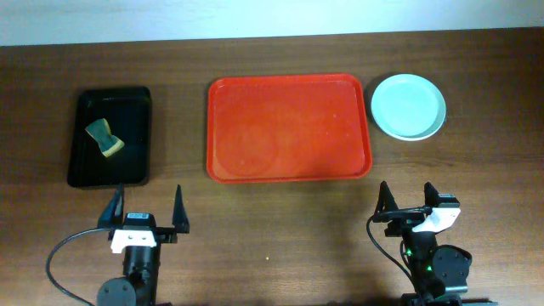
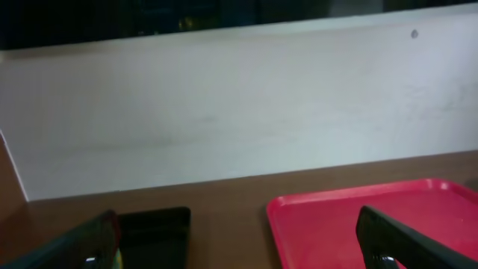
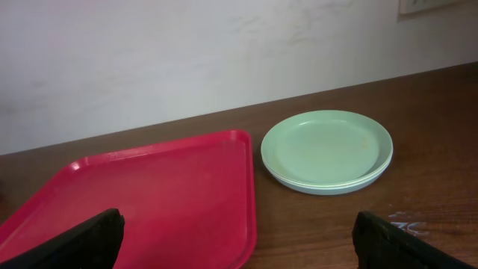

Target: Clean dirty plates on tray and stack at the side

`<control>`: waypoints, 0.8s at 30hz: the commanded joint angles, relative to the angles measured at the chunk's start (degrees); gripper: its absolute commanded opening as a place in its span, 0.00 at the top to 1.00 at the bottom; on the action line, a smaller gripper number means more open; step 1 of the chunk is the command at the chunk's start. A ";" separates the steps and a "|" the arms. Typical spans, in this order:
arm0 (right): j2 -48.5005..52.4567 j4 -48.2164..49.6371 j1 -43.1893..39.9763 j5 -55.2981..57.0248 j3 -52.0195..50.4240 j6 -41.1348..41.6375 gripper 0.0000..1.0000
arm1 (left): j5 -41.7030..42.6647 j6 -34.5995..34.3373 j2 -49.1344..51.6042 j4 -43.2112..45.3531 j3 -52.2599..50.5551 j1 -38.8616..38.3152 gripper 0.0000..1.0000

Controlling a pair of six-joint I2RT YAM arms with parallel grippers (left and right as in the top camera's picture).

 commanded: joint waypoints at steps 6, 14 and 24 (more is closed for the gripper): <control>-0.39 -0.31 0.44 0.50 -0.31 -0.55 0.01 | -10.19 -4.09 -0.57 2.73 -5.11 -4.50 0.01; -0.39 -0.31 0.44 0.50 -0.31 -0.55 0.01 | -10.88 -4.72 -0.57 -8.81 -5.14 -4.57 0.01; -0.39 -0.31 0.44 0.50 -0.31 -0.55 0.01 | -10.75 -5.16 -0.57 -8.72 -5.14 -3.19 0.01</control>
